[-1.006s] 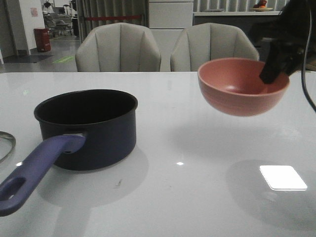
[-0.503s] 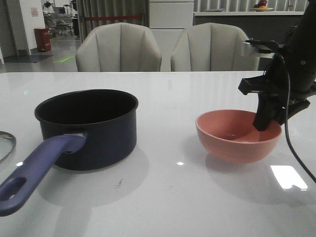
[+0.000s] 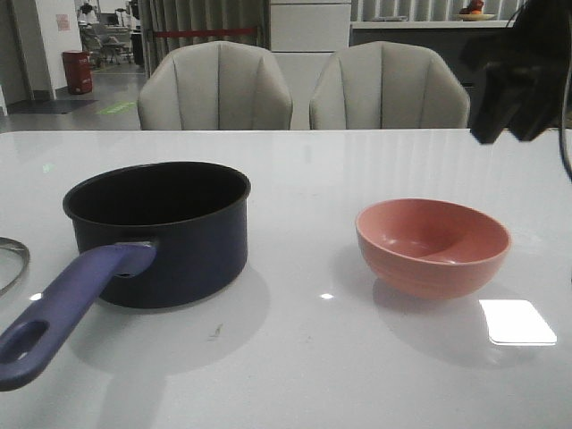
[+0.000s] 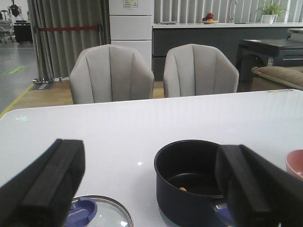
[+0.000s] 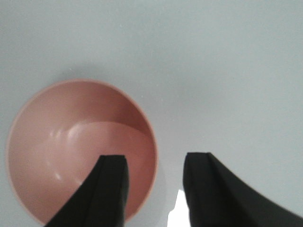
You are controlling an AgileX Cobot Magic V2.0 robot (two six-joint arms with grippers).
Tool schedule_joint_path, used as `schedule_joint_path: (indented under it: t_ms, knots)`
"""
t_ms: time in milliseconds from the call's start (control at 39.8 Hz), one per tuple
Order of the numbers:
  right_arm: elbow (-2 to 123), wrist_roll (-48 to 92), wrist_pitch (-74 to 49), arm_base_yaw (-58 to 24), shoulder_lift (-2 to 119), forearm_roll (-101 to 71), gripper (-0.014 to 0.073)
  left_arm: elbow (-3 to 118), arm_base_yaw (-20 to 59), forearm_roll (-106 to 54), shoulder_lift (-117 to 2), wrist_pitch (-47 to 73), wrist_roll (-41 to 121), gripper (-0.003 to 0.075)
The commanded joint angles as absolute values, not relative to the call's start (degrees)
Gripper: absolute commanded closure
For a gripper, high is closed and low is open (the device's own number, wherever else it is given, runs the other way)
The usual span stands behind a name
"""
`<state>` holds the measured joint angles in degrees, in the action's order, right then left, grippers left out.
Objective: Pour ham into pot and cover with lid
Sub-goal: 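Release the bowl and raise the right gripper away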
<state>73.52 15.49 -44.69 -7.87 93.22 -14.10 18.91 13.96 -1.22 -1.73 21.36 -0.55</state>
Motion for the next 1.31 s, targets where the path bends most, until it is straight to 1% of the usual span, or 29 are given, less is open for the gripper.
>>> schedule_joint_path:
  t_ms: [0, 377, 578, 679, 855, 955, 1031, 1056, 1081, 1182, 1232, 1282]
  knots:
    - [71.3, 16.2, -38.6, -8.1, 83.0, -15.1, 0.0194, 20.4, 14.2, -1.2, -2.4, 17.0, -0.7, 0.0115]
    - [51.0, 16.2, -18.4, -15.1, 57.6, -17.1, 0.0194, 20.4, 14.2, -1.2, -2.4, 17.0, -0.7, 0.0115]
    - [37.6, 16.1, -8.1, -17.9, 42.5, -17.2, 0.0194, 20.4, 14.2, -1.2, -2.4, 17.0, -0.7, 0.0115]
    - [31.2, 16.1, -6.1, -18.5, 33.0, -17.2, 0.0194, 20.4, 14.2, -1.2, -2.4, 17.0, -0.7, 0.0115]
    - [19.6, 16.1, -6.3, -18.5, 17.0, -17.2, 0.0194, 20.4, 14.2, -1.2, -2.4, 17.0, -0.7, 0.0115]
    - [14.8, 16.1, -6.2, -18.5, 10.8, -17.2, 0.0194, 20.4, 14.2, -1.2, -2.4, 17.0, -0.7, 0.0115]
    - [12.5, 16.1, -6.1, -18.5, 9.2, -17.2, 0.0198, 20.4, 14.2, -1.2, -2.4, 17.0, -0.7, 0.0115]
    - [12.3, 16.1, -6.1, -18.5, 9.2, -17.2, 0.0211, 20.4, 14.2, -1.2, -2.4, 17.0, -0.7, 0.0115]
    - [12.2, 16.1, -6.3, -18.5, 9.2, -17.2, 0.0245, 20.4, 14.2, -1.2, -2.4, 17.0, -0.7, 0.0115]
    - [12.2, 16.1, -8.1, -18.5, 9.2, -17.2, 0.0473, 20.4, 14.2, -1.7, -2.4, 17.8, -0.7, 0.0115]
    - [12.2, 16.1, -8.5, -18.5, 9.2, -17.2, 0.0440, 20.1, 14.2, -1.7, -2.4, 18.0, -0.7, 0.0115]
    - [12.2, 16.1, -8.5, -18.5, 9.2, -17.2, 0.0433, 20.1, 14.2, -1.7, -2.4, 18.3, -0.7, 0.0115]
